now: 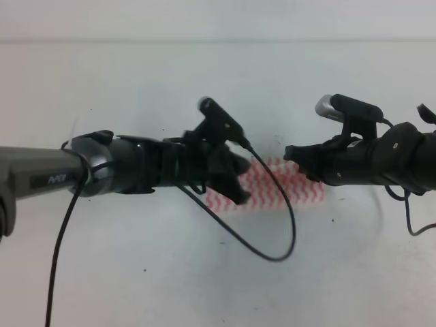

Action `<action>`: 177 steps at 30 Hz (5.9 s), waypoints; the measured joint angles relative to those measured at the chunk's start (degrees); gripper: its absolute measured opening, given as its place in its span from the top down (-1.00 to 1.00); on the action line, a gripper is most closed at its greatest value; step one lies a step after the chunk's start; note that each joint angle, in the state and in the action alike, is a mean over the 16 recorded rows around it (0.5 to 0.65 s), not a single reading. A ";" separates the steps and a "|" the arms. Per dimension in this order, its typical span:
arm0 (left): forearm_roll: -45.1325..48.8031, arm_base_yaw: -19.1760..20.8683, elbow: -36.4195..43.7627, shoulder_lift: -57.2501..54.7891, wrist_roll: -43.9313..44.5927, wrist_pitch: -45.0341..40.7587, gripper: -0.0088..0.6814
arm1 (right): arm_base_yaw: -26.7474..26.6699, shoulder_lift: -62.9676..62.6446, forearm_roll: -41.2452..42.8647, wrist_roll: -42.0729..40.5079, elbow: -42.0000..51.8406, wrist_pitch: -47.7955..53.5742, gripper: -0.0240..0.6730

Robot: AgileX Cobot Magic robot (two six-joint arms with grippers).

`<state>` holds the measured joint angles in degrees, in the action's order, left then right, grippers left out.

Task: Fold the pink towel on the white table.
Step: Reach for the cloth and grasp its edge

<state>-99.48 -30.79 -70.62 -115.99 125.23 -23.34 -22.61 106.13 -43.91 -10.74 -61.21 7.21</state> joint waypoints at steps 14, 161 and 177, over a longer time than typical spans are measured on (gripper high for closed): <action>-0.28 -0.98 -1.16 -2.04 1.37 -10.11 0.99 | 0.07 -0.04 0.01 0.01 0.00 0.00 0.98; 59.36 2.44 -9.47 -0.27 -68.49 -20.57 0.99 | 3.13 2.98 20.65 9.55 -6.89 23.31 0.98; 62.64 2.72 -9.59 4.40 -69.49 -20.08 0.99 | 3.13 -1.95 20.09 9.50 -6.89 23.45 0.98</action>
<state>-36.85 -28.07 -80.22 -111.59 55.74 -43.42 -19.48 104.19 -23.82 -1.24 -68.10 30.66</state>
